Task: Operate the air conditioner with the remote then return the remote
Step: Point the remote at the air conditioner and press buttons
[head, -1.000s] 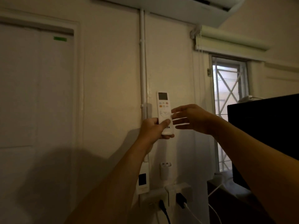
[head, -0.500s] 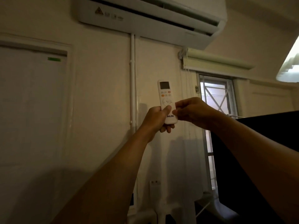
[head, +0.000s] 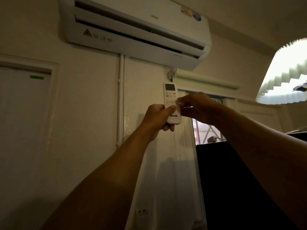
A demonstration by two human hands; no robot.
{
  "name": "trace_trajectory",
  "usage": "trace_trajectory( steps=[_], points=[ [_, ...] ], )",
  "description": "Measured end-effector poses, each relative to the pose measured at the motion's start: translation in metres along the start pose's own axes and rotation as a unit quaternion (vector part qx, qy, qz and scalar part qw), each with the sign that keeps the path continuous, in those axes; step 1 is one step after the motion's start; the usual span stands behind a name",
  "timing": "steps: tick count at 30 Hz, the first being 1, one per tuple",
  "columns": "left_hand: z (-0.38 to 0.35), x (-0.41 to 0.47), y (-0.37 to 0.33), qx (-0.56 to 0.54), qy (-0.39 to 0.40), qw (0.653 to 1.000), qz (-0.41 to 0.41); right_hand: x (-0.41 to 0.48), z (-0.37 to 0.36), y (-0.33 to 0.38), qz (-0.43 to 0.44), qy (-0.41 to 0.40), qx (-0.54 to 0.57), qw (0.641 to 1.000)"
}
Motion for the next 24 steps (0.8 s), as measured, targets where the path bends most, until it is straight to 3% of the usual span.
trace_trajectory(
  steps=[24],
  points=[
    [-0.030, 0.022, -0.057, -0.056, 0.034, 0.997, -0.037, 0.000, 0.040, 0.060, 0.044, -0.114, 0.034, 0.992]
  ],
)
Point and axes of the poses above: each hand's wrist, its own x-axis towards the middle knuckle, its own z-axis out of the back of the hand, y = z × x, the point moved 7 cm from there along x, towards the middle knuckle, and after that the axes turned 7 degrees about -z, right-handed, at the moved point
